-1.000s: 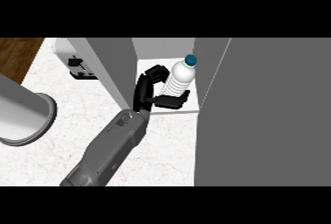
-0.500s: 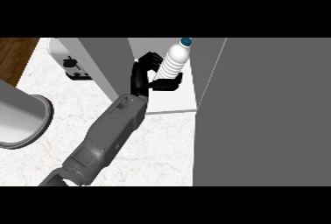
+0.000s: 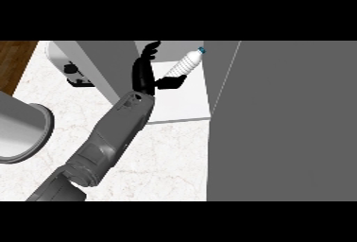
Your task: Pick up the bottled water, place it into the cabinet and close the cabinet
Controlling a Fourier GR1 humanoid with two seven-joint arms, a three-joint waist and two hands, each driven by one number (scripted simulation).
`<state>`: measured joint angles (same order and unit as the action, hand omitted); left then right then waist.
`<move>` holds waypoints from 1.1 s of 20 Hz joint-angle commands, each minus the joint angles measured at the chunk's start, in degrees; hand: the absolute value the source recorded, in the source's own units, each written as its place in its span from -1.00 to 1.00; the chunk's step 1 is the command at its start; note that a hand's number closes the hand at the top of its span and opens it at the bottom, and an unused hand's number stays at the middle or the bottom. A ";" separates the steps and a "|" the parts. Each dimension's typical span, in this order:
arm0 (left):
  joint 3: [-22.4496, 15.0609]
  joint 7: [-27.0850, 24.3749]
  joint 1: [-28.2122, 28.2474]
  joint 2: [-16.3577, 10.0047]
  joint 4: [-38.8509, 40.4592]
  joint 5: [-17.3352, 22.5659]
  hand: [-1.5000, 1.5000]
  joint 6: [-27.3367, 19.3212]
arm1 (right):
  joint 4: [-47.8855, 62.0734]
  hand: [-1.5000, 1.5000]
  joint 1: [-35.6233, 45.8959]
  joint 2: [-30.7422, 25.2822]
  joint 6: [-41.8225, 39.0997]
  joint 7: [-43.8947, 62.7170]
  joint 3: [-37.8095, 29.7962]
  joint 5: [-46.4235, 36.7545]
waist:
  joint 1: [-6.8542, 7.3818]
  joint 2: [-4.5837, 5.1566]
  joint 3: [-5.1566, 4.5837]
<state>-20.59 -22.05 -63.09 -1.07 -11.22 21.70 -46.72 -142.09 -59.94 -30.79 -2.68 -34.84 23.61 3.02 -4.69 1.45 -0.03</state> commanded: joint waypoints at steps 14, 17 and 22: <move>11.35 -17.87 0.18 1.04 -9.20 9.71 1.00 21.88 | -4.92 -1.00 -3.87 -0.83 -1.96 0.82 -0.07 2.01 | 1.45 -0.76 -0.07; 6.93 -17.45 3.26 1.05 -13.54 13.68 1.00 20.38 | -2.64 -1.00 -1.18 1.32 -1.17 1.13 4.68 -2.67 | 1.19 -1.20 -0.05; 2.25 -15.92 6.32 1.06 -18.90 17.12 1.00 23.02 | -6.88 -1.00 0.03 0.56 -0.37 5.52 3.12 -1.54 | 2.57 -1.31 -0.06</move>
<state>-15.37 -38.31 -59.76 -0.06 -26.07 36.02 -26.15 -142.58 -60.37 -30.62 -4.36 -34.14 25.22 2.56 -3.07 0.35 -0.08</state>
